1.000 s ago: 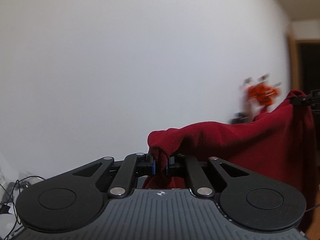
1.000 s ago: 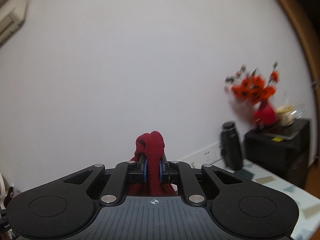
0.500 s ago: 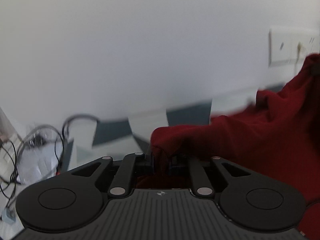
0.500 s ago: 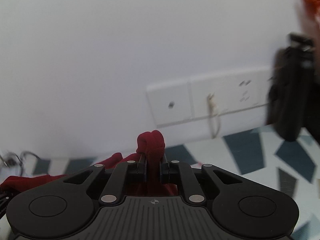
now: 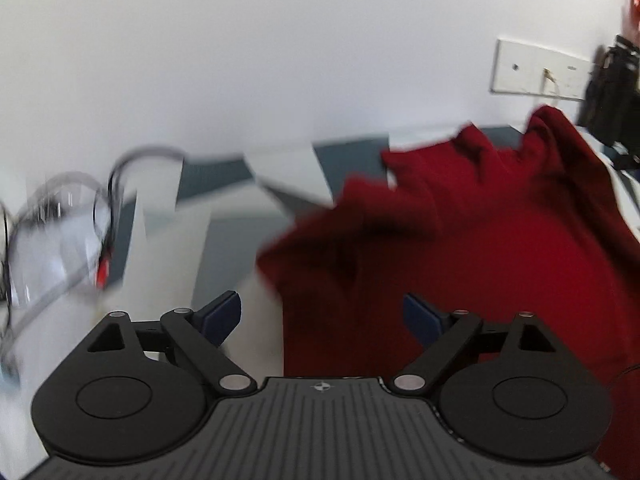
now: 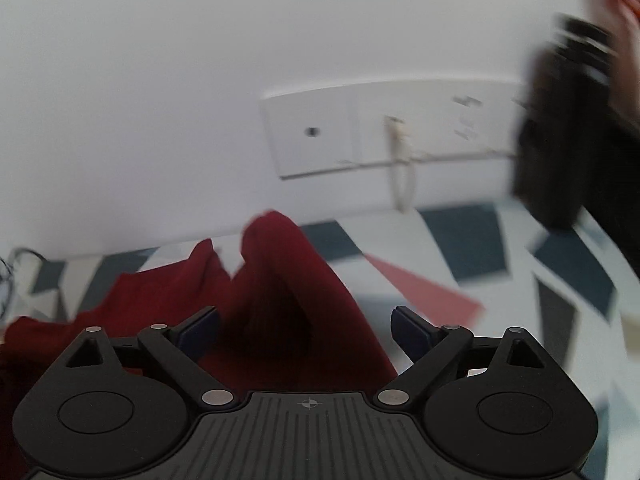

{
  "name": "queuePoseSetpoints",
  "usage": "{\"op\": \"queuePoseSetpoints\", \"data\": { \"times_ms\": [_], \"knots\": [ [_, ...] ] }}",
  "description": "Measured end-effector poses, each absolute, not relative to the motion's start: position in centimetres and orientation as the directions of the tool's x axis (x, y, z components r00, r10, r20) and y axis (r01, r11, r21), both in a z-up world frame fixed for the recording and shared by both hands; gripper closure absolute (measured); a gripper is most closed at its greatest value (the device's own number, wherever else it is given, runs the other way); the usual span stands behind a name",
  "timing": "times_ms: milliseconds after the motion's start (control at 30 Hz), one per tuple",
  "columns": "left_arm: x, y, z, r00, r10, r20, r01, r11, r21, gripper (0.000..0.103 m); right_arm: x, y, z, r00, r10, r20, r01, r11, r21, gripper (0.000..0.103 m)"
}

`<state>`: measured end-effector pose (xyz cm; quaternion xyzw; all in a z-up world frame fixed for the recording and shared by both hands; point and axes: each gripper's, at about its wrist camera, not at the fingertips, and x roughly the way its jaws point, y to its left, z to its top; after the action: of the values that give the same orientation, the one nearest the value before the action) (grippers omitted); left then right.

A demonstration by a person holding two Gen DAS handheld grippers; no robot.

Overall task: Fold clothes
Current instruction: 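Lower the sweater onto the table and open the right gripper, then drag the sweater across the table with the left gripper to spread it flat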

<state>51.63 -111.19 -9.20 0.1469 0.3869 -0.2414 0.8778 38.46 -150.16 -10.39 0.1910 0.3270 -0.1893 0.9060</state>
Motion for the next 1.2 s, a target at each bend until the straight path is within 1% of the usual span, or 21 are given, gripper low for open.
{"op": "queuePoseSetpoints", "data": {
  "times_ms": [100,233,367,400,433,467,500,533,567,600,633,667,700,800,867,1000,1067,1100,1133,1167,1200],
  "knots": [
    [48.6,-107.8,-9.8,0.518,-0.341,-0.785,0.55,0.835,0.0,0.013,31.9,-149.1,-10.4,0.688,-0.243,-0.684,0.534,0.808,0.249,0.013],
    [44.4,-106.4,-12.0,0.515,-0.287,-0.808,0.546,0.836,0.051,0.013,25.7,-144.9,-11.8,0.633,-0.25,-0.733,0.589,0.769,0.247,0.013],
    [41.2,-106.6,-13.5,0.529,-0.239,-0.814,0.557,0.821,0.121,0.013,22.9,-140.5,-13.3,0.548,-0.324,-0.771,0.653,0.741,0.152,0.014],
    [40.9,-106.4,-13.7,0.522,-0.247,-0.816,0.558,0.823,0.107,0.015,22.4,-140.0,-13.8,0.531,-0.332,-0.779,0.668,0.73,0.144,0.017],
    [40.7,-106.3,-13.9,0.515,-0.256,-0.818,0.558,0.825,0.092,0.025,22.0,-139.5,-14.2,0.515,-0.337,-0.788,0.681,0.719,0.138,0.018],
    [40.5,-106.1,-14.1,0.507,-0.265,-0.82,0.558,0.827,0.077,0.033,21.6,-139.5,-14.3,0.517,-0.335,-0.788,0.69,0.708,0.152,0.025],
    [40.4,-105.8,-13.9,0.495,-0.285,-0.821,0.554,0.831,0.046,0.058,21.2,-139.6,-14.3,0.523,-0.332,-0.785,0.697,0.697,0.17,0.038],
    [40.4,-105.7,-13.7,0.492,-0.29,-0.821,0.551,0.834,0.035,0.072,20.7,-139.8,-14.3,0.528,-0.328,-0.783,0.704,0.685,0.187,0.045],
    [40.4,-105.6,-13.3,0.493,-0.291,-0.82,0.549,0.835,0.033,0.09,20.3,-139.9,-14.3,0.534,-0.325,-0.78,0.71,0.674,0.205,0.059],
    [40.4,-105.5,-12.9,0.494,-0.292,-0.819,0.548,0.836,0.032,0.09,19.9,-140.0,-14.4,0.539,-0.322,-0.778,0.716,0.662,0.222,0.079],
    [40.4,-105.3,-12.3,0.489,-0.311,-0.815,0.545,0.838,0.007,0.09,19.5,-140.1,-14.4,0.545,-0.319,-0.775,0.722,0.649,0.24,0.089],
    [40.5,-105.0,-11.8,0.484,-0.331,-0.81,0.543,0.84,-0.019,0.09,19.2,-140.4,-13.9,0.556,-0.313,-0.77,0.725,0.635,0.266,0.095],
    [40.5,-104.8,-11.2,0.479,-0.351,-0.804,0.54,0.84,-0.045,0.091,19.2,-140.8,-13.4,0.57,-0.321,-0.757,0.728,0.624,0.284,0.095],
    [40.5,-104.5,-9.1,0.497,-0.379,-0.78,0.535,0.842,-0.069,0.091,18.9,-141.9,-11.3,0.607,-0.367,-0.705,0.731,0.606,0.314,0.095],
    [40.9,-104.4,-7.7,0.5,-0.402,-0.767,0.529,0.843,-0.097,0.091,18.9,-143.0,-9.9,0.635,-0.385,-0.67,0.731,0.58,0.36,0.096],
    [42.5,-104.6,-5.4,0.467,-0.45,-0.761,0.505,0.842,-0.188,0.091,20.8,-146.2,-8.3,0.65,-0.408,-0.641,0.735,0.554,0.392,0.096],
    [43.1,-105.0,-5.0,0.45,-0.472,-0.758,0.51,0.833,-0.216,0.09,21.6,-147.9,-6.9,0.648,-0.485,-0.587,0.755,0.513,0.409,0.096],
    [43.2,-105.3,-4.9,0.449,-0.47,-0.76,0.516,0.831,-0.209,0.09,21.6,-148.6,-6.1,0.621,-0.567,-0.541,0.783,0.466,0.411,0.094],
    [43.2,-105.7,-5.1,0.448,-0.46,-0.766,0.523,0.831,-0.193,0.09,21.6,-149.2,-5.5,0.578,-0.638,-0.509,0.815,0.414,0.406,0.089],
    [43.1,-105.9,-5.4,0.445,-0.452,-0.773,0.527,0.83,-0.183,0.09,21.6,-149.6,-5.2,0.52,-0.692,-0.501,0.849,0.354,0.392,0.07],
    [43.0,-106.1,-5.7,0.441,-0.445,-0.779,0.531,0.829,-0.173,0.09,21.7,-150.0,-5.4,0.492,-0.697,-0.522,0.864,0.318,0.389,0.053]
  ]
}}
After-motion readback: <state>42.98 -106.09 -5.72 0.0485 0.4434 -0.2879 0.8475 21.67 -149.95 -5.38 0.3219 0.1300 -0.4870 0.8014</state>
